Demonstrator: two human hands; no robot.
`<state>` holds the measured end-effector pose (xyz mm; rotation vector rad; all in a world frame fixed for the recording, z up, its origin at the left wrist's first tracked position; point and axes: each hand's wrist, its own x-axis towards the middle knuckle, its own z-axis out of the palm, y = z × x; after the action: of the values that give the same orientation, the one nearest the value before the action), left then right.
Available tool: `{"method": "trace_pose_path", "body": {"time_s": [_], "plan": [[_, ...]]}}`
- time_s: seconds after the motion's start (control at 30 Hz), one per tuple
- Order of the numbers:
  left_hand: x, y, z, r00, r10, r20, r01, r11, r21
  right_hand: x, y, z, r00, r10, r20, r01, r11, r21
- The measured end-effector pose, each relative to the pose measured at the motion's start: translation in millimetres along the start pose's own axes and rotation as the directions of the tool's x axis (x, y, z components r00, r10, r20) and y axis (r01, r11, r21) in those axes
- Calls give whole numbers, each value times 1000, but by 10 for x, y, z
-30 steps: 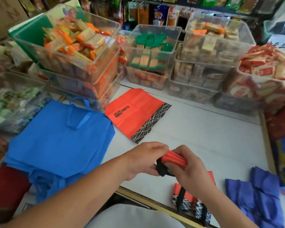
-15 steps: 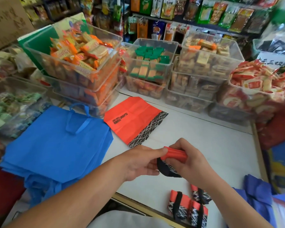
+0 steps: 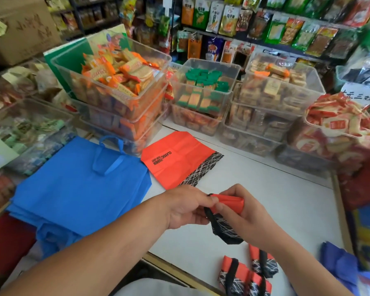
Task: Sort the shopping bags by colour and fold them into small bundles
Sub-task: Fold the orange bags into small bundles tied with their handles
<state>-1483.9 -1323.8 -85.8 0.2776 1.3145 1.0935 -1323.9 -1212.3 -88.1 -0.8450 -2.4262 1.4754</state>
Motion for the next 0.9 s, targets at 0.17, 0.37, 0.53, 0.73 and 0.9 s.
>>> {"method": "trace_pose_path", "body": {"time_s": [0.17,0.37,0.53,0.73,0.9], "plan": [[10,12,-25,998,28,-53,-22,994,108,13,-9,61,999,0,37,1,1000,-16],[50,69,-17,999,-24,-37,21,996,-87,94,-33,-25,999,-50,-14,48,990,-131],[44,87,-31,998,-57,36,59,997,-59,122,20,-118,991,-94,97,110,980,-165],[85,52,6,999,-17,42,16,1000,13,109,-20,-238,975,-97,202,127,982,-140],[149,-28,86,980,128,-152,-82,957,277,91,81,-180,969,-99,226,145,969,-200]]}}
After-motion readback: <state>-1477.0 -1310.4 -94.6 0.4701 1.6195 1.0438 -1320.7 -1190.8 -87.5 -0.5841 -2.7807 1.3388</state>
